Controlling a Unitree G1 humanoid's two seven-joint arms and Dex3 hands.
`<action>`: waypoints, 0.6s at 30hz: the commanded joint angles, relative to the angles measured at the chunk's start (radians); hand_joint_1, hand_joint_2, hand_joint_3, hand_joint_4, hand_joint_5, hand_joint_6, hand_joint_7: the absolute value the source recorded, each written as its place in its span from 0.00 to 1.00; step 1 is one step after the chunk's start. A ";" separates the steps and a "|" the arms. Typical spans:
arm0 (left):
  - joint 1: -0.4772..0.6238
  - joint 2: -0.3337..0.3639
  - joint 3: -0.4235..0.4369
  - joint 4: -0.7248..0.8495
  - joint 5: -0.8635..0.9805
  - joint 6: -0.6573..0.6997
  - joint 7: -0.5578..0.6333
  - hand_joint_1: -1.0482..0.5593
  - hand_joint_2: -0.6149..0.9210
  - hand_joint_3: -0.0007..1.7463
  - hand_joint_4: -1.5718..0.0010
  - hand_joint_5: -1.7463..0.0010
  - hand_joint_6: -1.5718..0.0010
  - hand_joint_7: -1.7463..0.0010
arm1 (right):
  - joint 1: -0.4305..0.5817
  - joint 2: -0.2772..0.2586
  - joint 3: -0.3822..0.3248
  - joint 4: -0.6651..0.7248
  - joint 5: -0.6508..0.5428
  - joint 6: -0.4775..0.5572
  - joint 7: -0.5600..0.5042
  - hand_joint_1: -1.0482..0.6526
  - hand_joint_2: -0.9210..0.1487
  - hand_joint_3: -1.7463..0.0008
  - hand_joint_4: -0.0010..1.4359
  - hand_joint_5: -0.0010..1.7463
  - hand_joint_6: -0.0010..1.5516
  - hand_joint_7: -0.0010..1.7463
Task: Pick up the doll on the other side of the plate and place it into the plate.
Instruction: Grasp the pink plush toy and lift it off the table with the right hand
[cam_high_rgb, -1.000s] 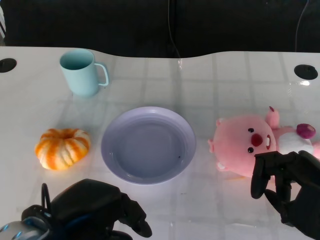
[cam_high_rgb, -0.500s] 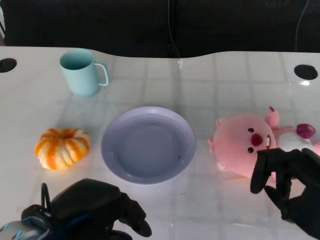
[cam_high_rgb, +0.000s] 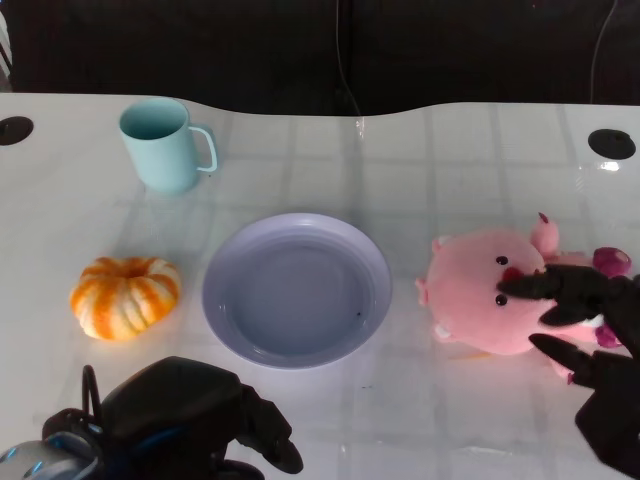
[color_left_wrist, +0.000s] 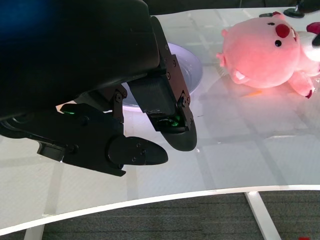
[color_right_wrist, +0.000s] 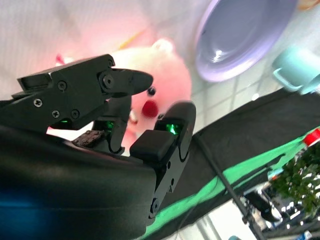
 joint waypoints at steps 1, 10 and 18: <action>-0.004 0.017 0.005 0.002 0.002 0.000 -0.004 0.49 1.00 0.16 0.52 0.32 0.32 1.00 | -0.019 -0.027 -0.019 0.009 -0.048 -0.023 -0.045 0.45 0.00 0.94 0.29 0.26 0.33 0.00; -0.004 0.013 0.001 -0.006 0.003 0.013 -0.011 0.49 1.00 0.17 0.52 0.32 0.33 1.00 | -0.052 -0.084 -0.008 -0.006 -0.191 0.106 0.021 0.34 0.00 0.99 0.02 0.21 0.12 0.00; -0.017 0.000 -0.016 -0.005 0.005 0.031 -0.019 0.49 1.00 0.16 0.53 0.32 0.33 1.00 | -0.091 -0.124 0.026 -0.020 -0.273 0.218 0.132 0.25 0.02 1.00 0.00 0.20 0.10 0.01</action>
